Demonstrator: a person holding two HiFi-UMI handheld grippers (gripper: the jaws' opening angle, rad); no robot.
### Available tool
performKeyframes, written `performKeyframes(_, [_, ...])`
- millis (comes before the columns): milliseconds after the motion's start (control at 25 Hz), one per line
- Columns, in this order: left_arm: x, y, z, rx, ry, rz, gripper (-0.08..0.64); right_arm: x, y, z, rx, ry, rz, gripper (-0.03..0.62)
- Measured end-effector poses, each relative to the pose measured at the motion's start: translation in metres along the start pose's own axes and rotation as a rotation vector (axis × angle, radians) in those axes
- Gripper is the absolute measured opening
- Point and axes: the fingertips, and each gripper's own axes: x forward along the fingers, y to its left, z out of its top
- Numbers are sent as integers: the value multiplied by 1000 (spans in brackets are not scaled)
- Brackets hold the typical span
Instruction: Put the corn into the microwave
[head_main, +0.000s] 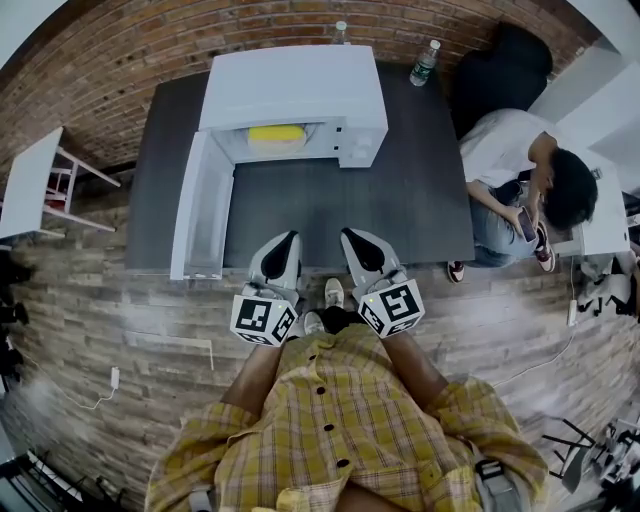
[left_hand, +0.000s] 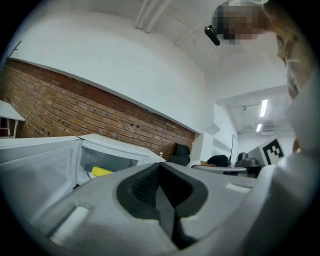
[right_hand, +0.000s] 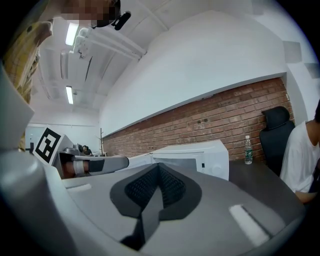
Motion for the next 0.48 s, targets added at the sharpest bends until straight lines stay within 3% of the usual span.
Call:
performKeyframes(240, [-4, -4, -1, 74, 3, 5, -3, -1, 5, 1, -14, -14, 6, 3])
performKeyframes(480, [-5, -5, 7, 93, -25, 21, -2, -1, 6, 1, -12, -15, 16, 3])
